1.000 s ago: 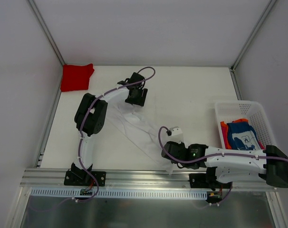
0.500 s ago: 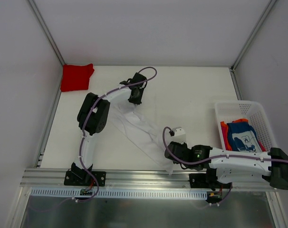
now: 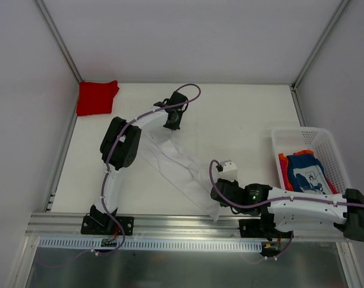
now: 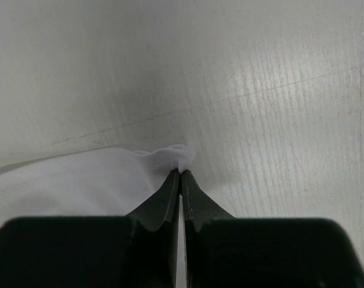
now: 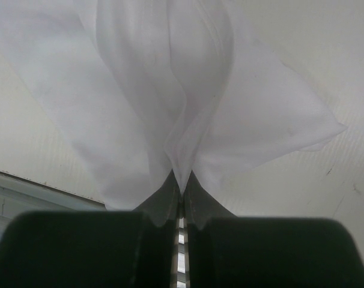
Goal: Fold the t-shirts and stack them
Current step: Fold the tshirt
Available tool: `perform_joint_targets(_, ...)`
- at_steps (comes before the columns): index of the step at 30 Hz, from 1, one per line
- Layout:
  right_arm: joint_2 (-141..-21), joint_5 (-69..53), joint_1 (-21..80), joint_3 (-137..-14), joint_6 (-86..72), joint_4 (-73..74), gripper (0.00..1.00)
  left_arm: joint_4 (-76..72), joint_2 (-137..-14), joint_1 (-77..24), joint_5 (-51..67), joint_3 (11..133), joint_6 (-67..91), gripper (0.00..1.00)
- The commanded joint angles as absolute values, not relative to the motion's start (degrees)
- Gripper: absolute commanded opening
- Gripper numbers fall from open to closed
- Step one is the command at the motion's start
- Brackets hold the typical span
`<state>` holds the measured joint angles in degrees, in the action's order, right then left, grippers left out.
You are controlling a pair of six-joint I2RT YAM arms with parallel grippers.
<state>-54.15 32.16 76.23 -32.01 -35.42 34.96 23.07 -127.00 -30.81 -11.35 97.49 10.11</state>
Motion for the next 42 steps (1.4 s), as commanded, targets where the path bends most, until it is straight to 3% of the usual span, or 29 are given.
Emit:
perform_joint_targets(1, -54.4, 33.31, 75.94, -31.99, -35.77, 35.51, 0.0, 25.05, -127.01, -31.11, -15.54, 99.58, 6.95, 0.0)
perform_joint_targets(11, -57.22, 33.4, 75.67, -32.78, -35.42, 35.42, 0.0, 26.63, -121.91, -30.85, -20.12, 111.08, 0.53, 0.0)
perform_joint_targets(19, -58.36, 33.31, 74.36, -34.27, -33.14, 35.33, 0.01, 26.46, -119.36, -30.85, -23.72, 111.89, -2.02, 0.0)
perform_joint_targets(26, -59.5, 32.7, 73.3, -34.19, -31.91, 34.72, 0.01, 26.11, -112.17, -29.97, -31.72, 99.71, -2.12, 0.0)
perform_joint_targets(34, -60.82, 31.03, 73.04, -34.8, -30.67, 33.75, 0.0, 21.62, -105.38, -25.23, -29.53, 79.3, 6.32, 0.0)
perform_joint_targets(42, -60.38, 29.44, 73.04, -34.02, -31.38, 33.75, 0.01, 19.42, -100.9, -23.73, -28.65, 72.6, 8.61, 0.0)
